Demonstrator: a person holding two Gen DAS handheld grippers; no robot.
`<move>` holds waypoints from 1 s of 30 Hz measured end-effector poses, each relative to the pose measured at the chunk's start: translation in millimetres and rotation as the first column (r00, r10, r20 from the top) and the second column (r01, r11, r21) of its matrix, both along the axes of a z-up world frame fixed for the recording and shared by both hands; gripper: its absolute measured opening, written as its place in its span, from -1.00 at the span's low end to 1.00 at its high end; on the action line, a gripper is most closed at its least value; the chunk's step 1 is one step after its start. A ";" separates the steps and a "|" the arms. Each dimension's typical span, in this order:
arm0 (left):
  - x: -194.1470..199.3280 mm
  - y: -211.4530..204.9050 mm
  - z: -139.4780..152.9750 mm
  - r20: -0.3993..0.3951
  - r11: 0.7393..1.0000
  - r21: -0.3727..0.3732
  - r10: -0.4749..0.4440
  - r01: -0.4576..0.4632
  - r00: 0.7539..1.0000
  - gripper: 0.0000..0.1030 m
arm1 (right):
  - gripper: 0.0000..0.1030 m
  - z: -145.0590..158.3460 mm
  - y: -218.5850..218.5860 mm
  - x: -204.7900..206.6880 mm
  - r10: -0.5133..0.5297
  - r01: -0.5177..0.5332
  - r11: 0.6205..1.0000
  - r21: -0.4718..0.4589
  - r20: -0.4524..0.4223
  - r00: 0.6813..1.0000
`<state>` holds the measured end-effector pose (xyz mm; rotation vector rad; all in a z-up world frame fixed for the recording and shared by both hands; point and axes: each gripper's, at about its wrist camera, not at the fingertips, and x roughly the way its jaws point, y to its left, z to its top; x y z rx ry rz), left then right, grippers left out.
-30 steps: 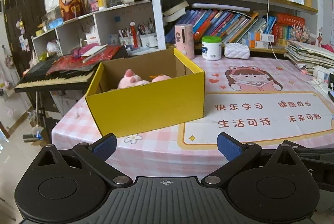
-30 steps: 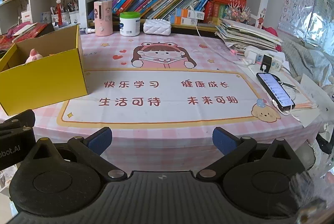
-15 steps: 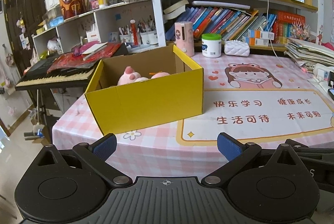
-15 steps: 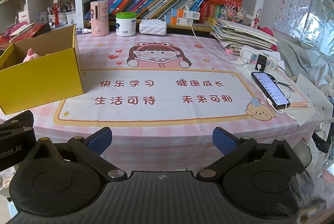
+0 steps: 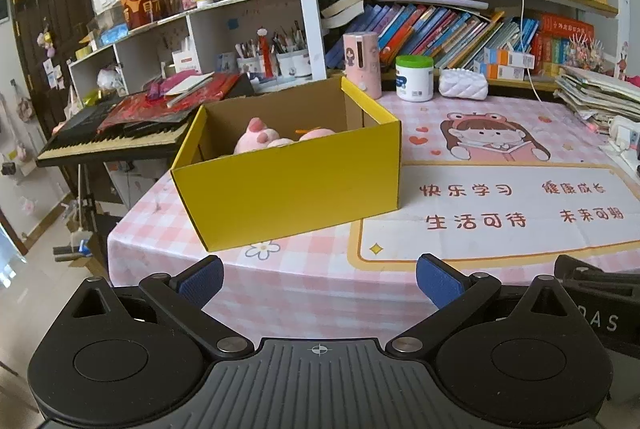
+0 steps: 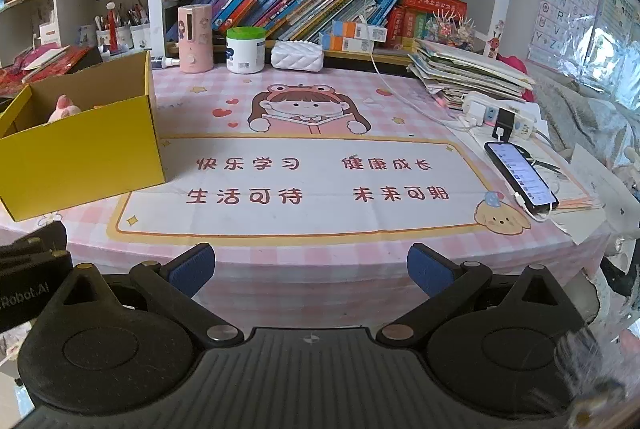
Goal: Organize objects
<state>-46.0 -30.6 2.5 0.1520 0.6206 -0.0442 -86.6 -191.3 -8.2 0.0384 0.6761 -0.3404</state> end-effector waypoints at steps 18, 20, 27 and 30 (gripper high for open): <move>1.9 1.5 -4.3 -0.015 0.998 0.050 0.027 -0.026 1.000 1.00 | 1.00 -2.4 7.8 5.2 0.013 -0.013 1.000 0.003 -0.014 1.000; 2.5 2.3 -4.9 -0.012 0.999 0.045 0.024 -0.023 1.000 1.00 | 1.00 -2.4 7.7 5.3 0.013 -0.013 1.000 0.003 -0.015 1.000; 4.8 5.0 -5.9 -0.008 1.000 0.003 0.007 -0.007 1.000 1.00 | 1.00 -7.1 7.5 11.3 0.009 -0.009 1.000 0.004 -0.038 0.999; 9.9 7.1 -6.6 -0.021 1.000 -0.010 0.017 -0.017 1.000 1.00 | 1.00 -7.8 8.3 14.7 0.020 -0.020 1.000 -0.001 -0.042 0.999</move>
